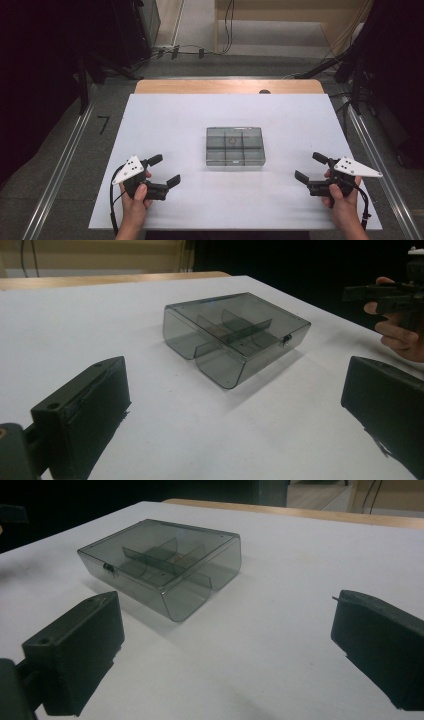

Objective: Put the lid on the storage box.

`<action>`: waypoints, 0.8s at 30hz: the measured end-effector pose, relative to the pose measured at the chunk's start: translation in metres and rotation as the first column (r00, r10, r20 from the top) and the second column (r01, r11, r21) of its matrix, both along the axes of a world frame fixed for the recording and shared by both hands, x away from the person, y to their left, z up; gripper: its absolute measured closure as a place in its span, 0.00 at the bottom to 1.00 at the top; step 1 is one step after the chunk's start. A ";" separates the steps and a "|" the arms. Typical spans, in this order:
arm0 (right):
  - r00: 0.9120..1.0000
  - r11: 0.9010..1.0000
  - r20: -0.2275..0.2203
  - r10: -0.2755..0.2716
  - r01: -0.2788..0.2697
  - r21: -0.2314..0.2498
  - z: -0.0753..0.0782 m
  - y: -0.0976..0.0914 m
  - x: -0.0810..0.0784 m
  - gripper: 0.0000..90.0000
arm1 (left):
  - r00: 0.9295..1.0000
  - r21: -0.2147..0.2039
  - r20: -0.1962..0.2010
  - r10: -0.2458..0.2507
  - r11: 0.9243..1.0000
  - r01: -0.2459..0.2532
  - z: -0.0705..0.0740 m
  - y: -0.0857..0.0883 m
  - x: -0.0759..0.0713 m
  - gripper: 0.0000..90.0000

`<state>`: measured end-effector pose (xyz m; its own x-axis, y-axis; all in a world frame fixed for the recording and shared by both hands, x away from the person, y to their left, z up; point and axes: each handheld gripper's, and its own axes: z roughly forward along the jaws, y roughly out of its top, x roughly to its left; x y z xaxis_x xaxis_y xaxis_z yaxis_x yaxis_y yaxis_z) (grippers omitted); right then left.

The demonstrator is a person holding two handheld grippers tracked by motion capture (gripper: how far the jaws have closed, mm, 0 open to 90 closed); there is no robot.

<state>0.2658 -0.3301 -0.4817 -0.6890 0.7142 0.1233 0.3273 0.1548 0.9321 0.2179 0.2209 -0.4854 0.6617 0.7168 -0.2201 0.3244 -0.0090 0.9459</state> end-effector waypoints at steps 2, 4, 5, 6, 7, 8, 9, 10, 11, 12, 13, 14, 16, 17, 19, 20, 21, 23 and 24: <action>1.000 1.000 0.000 -0.013 0.013 0.006 0.001 -0.004 0.000 0.00 | 1.000 0.003 0.001 0.014 1.000 -0.014 0.000 0.006 -0.001 0.00; 1.000 1.000 0.000 -0.023 0.023 0.017 0.001 -0.009 0.001 0.00 | 1.000 0.009 0.001 0.028 1.000 -0.028 -0.001 0.011 -0.001 0.00; 1.000 0.999 -0.005 -0.029 0.029 0.020 0.001 -0.011 0.001 0.00 | 1.000 0.006 -0.001 0.031 1.000 -0.031 -0.002 0.013 -0.001 0.00; 1.000 0.999 -0.003 -0.029 0.029 0.020 0.001 -0.012 0.001 0.00 | 0.999 0.005 -0.001 0.039 0.999 -0.039 -0.002 0.015 -0.002 0.00; 0.999 0.999 -0.002 -0.037 0.037 0.018 0.001 -0.014 0.002 0.00 | 0.999 0.008 0.000 0.044 0.999 -0.044 -0.002 0.018 -0.001 0.00; 0.999 0.999 -0.001 -0.042 0.042 0.015 0.001 -0.016 0.002 0.00 | 0.999 0.008 0.002 0.047 0.999 -0.047 -0.002 0.020 -0.002 0.00; 0.999 0.999 0.001 -0.043 0.043 0.012 0.001 -0.017 0.002 0.00 | 0.999 0.007 0.006 0.051 0.999 -0.051 -0.002 0.021 -0.002 0.00; 0.999 0.999 -0.001 -0.046 0.046 0.014 0.001 -0.019 0.002 0.00 | 0.998 0.013 0.009 0.056 0.998 -0.056 -0.002 0.023 -0.002 0.00; 0.999 0.999 0.001 -0.048 0.048 0.016 0.001 -0.021 0.002 0.00 | 0.998 0.019 0.013 0.059 0.998 -0.059 -0.001 0.024 -0.002 0.00; 0.999 0.999 -0.001 -0.051 0.051 0.018 0.001 -0.022 0.001 0.00 | 0.998 0.017 0.013 0.060 0.998 -0.061 -0.001 0.026 -0.002 0.00; 0.998 0.998 -0.001 -0.057 0.057 0.017 0.002 -0.024 0.001 0.00 | 0.998 0.009 0.015 0.066 0.998 -0.066 -0.001 0.028 -0.003 0.00; 0.998 0.998 0.001 -0.060 0.059 0.018 0.001 -0.026 0.001 0.00 | 0.998 0.009 0.015 0.068 0.998 -0.068 -0.001 0.030 -0.003 0.00; 0.998 0.997 -0.001 -0.069 0.069 0.017 0.001 -0.029 0.001 0.00 | 0.997 0.001 0.012 0.076 0.997 -0.076 -0.002 0.033 -0.003 0.00; 0.997 0.997 0.002 -0.077 0.077 0.010 0.001 -0.031 0.002 0.00 | 0.997 0.000 0.012 0.078 0.997 -0.078 -0.002 0.034 -0.003 0.00; 0.994 0.994 0.003 -0.108 0.108 -0.004 0.000 -0.033 0.002 0.00 | 0.997 -0.001 0.008 0.079 0.997 -0.079 -0.004 0.036 -0.002 0.00; 0.992 0.992 0.006 -0.127 0.127 -0.014 0.000 -0.036 0.003 0.00 | 0.997 0.000 0.008 0.081 0.997 -0.081 -0.004 0.037 -0.002 0.00; 0.991 0.991 0.008 -0.130 0.130 -0.016 -0.001 -0.037 0.003 0.00 | 0.997 0.001 0.007 0.081 0.997 -0.081 -0.004 0.037 -0.002 0.00; 0.990 0.990 0.006 -0.140 0.140 -0.013 -0.001 -0.042 0.003 0.00 | 0.997 0.001 0.008 0.082 0.997 -0.082 -0.005 0.039 -0.002 0.00; 0.990 0.990 0.008 -0.138 0.139 -0.010 -0.001 -0.043 0.004 0.00 | 0.997 0.001 0.009 0.082 0.997 -0.082 -0.005 0.040 -0.002 0.00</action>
